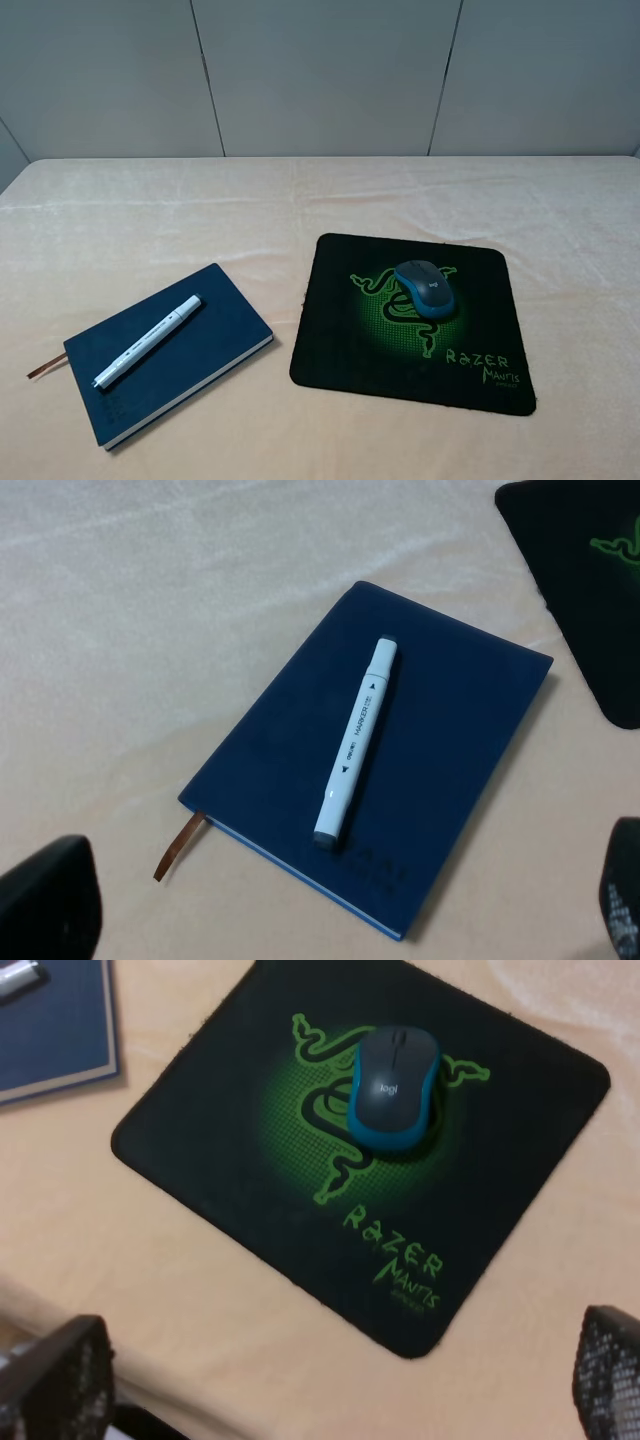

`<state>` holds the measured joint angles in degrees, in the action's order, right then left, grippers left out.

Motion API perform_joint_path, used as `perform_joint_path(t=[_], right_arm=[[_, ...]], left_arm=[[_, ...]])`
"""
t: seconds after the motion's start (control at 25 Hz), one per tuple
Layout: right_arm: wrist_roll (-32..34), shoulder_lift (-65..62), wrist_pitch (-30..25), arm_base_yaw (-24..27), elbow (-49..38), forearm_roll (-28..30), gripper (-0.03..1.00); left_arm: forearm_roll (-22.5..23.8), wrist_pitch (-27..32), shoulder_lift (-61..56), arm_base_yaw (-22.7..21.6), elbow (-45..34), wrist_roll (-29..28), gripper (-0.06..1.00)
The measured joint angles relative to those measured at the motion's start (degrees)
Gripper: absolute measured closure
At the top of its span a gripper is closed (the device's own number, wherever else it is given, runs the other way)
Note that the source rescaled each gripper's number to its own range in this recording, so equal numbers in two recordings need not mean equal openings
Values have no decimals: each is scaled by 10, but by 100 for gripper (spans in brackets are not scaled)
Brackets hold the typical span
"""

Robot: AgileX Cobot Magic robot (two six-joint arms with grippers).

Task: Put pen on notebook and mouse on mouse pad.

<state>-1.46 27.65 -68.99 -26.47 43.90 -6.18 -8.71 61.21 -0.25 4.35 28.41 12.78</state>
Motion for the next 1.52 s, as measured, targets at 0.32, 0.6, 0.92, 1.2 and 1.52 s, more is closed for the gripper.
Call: perform_joint_path(t=[0.32, 0.6, 0.92, 1.2, 1.52], right_arm=[[15, -213, 60, 0, -134, 20, -3], [15, -252, 93, 0, -154, 27, -3], [15, -253, 99, 0, -154, 27, -3], [15, -253, 100, 32, -154, 27, -3], [15, -253, 100, 175, -154, 27, -3]], left_arm=[[0, 0, 0, 0, 0, 0, -6], [0, 0, 0, 0, 0, 0, -6], [0, 0, 0, 0, 0, 0, -6], [0, 0, 0, 0, 0, 0, -6], [0, 0, 0, 0, 0, 0, -6]])
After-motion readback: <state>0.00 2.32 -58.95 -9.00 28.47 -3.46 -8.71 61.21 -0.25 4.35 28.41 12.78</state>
